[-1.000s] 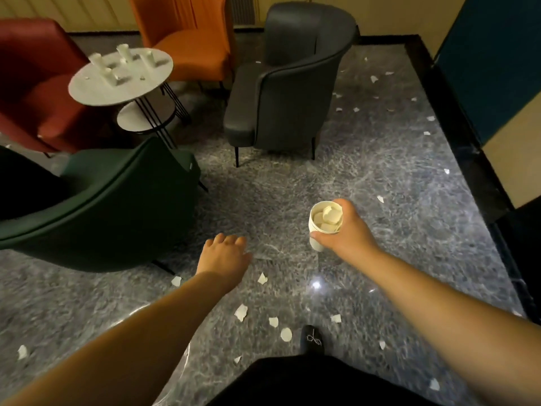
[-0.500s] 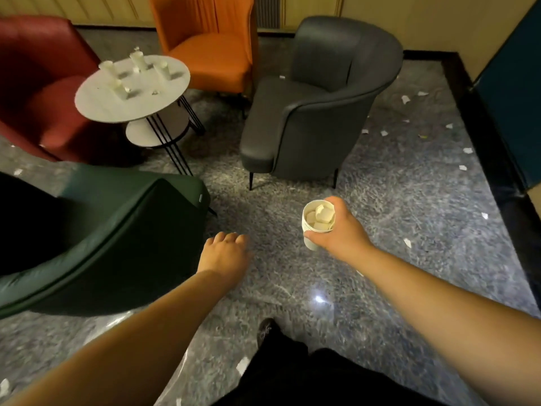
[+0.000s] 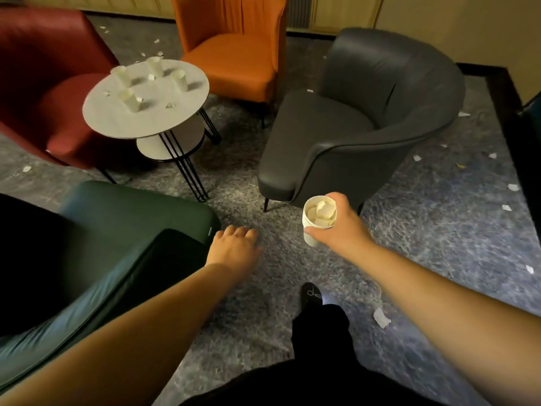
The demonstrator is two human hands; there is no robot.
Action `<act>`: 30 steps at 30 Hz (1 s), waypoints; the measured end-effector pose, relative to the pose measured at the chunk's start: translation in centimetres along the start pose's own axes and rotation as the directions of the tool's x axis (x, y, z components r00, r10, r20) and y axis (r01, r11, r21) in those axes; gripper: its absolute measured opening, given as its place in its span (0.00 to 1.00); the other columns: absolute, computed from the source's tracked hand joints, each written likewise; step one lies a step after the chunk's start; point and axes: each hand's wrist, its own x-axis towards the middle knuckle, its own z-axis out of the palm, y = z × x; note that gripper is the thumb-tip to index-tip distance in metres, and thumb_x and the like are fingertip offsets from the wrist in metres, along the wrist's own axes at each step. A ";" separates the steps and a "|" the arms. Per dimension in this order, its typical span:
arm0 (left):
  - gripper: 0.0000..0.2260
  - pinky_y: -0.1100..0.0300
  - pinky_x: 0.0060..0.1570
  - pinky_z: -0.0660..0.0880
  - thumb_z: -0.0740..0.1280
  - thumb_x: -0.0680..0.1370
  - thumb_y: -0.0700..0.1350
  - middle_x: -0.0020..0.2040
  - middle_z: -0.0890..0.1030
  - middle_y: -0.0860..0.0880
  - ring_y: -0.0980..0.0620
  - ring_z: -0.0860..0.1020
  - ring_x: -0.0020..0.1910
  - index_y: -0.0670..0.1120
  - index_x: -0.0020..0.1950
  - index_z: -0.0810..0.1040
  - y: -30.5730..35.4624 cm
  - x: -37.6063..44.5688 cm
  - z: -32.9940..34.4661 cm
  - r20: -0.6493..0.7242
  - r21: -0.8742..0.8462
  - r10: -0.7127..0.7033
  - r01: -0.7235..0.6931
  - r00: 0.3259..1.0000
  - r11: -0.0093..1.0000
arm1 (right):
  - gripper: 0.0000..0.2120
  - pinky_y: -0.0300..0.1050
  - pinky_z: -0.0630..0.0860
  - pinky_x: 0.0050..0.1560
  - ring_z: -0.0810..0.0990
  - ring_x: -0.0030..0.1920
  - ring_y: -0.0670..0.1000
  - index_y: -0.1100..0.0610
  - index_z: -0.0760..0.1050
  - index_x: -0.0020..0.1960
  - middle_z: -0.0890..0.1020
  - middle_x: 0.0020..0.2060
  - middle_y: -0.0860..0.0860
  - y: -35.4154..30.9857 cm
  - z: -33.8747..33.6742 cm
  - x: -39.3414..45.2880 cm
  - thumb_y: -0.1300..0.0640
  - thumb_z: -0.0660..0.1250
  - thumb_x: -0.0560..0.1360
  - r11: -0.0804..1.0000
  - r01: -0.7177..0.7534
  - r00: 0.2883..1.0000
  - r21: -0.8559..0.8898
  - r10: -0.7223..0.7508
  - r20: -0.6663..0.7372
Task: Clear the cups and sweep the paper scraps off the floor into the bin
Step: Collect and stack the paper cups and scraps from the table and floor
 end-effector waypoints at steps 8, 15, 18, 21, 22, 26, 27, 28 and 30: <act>0.20 0.50 0.67 0.63 0.54 0.83 0.57 0.71 0.71 0.49 0.45 0.65 0.71 0.49 0.71 0.68 -1.6 10.4 -5.1 -0.024 -0.070 -0.155 0.153 0.988 0.986 | 0.32 0.46 0.74 0.52 0.76 0.55 0.51 0.46 0.64 0.61 0.75 0.57 0.46 -2.8 -1.3 14.4 0.49 0.78 0.63 0.997 0.073 0.990 -0.019 -0.070 0.126; 0.21 0.49 0.68 0.63 0.54 0.82 0.57 0.71 0.71 0.49 0.45 0.65 0.71 0.51 0.72 0.67 -4.3 16.0 -7.6 -0.041 -0.142 -0.260 0.252 0.965 0.957 | 0.33 0.44 0.72 0.48 0.75 0.52 0.50 0.46 0.62 0.63 0.74 0.54 0.46 -6.4 -1.0 23.3 0.50 0.77 0.65 0.990 0.129 0.969 -0.063 -0.113 0.218; 0.20 0.49 0.68 0.63 0.54 0.82 0.57 0.71 0.71 0.49 0.45 0.65 0.71 0.51 0.72 0.67 -6.3 17.7 -8.5 -0.036 -0.149 -0.301 0.293 0.953 0.945 | 0.34 0.44 0.72 0.49 0.74 0.53 0.51 0.47 0.62 0.64 0.73 0.55 0.46 -8.3 0.4 26.3 0.49 0.77 0.65 0.987 0.150 0.963 -0.059 -0.132 0.237; 0.20 0.49 0.68 0.63 0.54 0.83 0.56 0.72 0.71 0.49 0.45 0.65 0.71 0.51 0.73 0.67 -9.0 20.0 -9.8 -0.047 -0.162 -0.334 0.323 0.941 0.932 | 0.34 0.42 0.70 0.48 0.73 0.52 0.50 0.48 0.63 0.64 0.72 0.55 0.47 -10.7 2.2 29.7 0.51 0.77 0.66 0.986 0.163 0.952 -0.045 -0.145 0.271; 0.21 0.49 0.68 0.63 0.54 0.83 0.56 0.72 0.71 0.49 0.45 0.65 0.71 0.51 0.73 0.67 -10.0 20.8 -10.2 -0.043 -0.171 -0.341 0.329 0.939 0.929 | 0.33 0.42 0.69 0.47 0.73 0.51 0.49 0.48 0.63 0.64 0.73 0.55 0.47 -11.4 3.0 30.8 0.51 0.77 0.66 0.985 0.167 0.949 -0.042 -0.149 0.280; 0.21 0.49 0.68 0.63 0.54 0.83 0.57 0.72 0.70 0.49 0.45 0.65 0.71 0.50 0.74 0.66 -14.6 24.6 -11.2 -0.031 -0.154 -0.336 0.328 0.941 0.932 | 0.33 0.41 0.69 0.47 0.74 0.51 0.50 0.48 0.63 0.64 0.75 0.56 0.48 -14.7 6.3 35.9 0.51 0.78 0.65 0.983 0.180 0.943 -0.046 -0.159 0.292; 0.21 0.49 0.67 0.63 0.54 0.83 0.57 0.72 0.70 0.49 0.45 0.65 0.71 0.50 0.73 0.66 -15.9 25.7 -11.4 -0.031 -0.154 -0.334 0.325 0.942 0.933 | 0.34 0.41 0.68 0.46 0.74 0.51 0.49 0.48 0.63 0.64 0.75 0.56 0.48 -15.7 7.2 37.2 0.52 0.78 0.65 0.983 0.179 0.942 -0.047 -0.158 0.294; 0.21 0.50 0.67 0.63 0.55 0.83 0.57 0.72 0.71 0.49 0.45 0.65 0.71 0.50 0.73 0.66 -17.2 26.9 -11.7 -0.037 -0.156 -0.331 0.321 0.943 0.934 | 0.34 0.40 0.68 0.46 0.73 0.51 0.49 0.48 0.63 0.64 0.75 0.57 0.48 -16.7 8.0 38.5 0.52 0.78 0.65 0.982 0.183 0.942 -0.046 -0.162 0.293; 0.21 0.50 0.68 0.62 0.55 0.83 0.57 0.72 0.70 0.49 0.45 0.65 0.71 0.50 0.73 0.66 -20.0 29.2 -12.5 -0.029 -0.170 -0.326 0.317 0.945 0.933 | 0.34 0.40 0.68 0.47 0.73 0.52 0.49 0.48 0.63 0.64 0.74 0.57 0.48 -18.7 9.5 41.1 0.52 0.78 0.65 0.983 0.180 0.944 -0.042 -0.160 0.288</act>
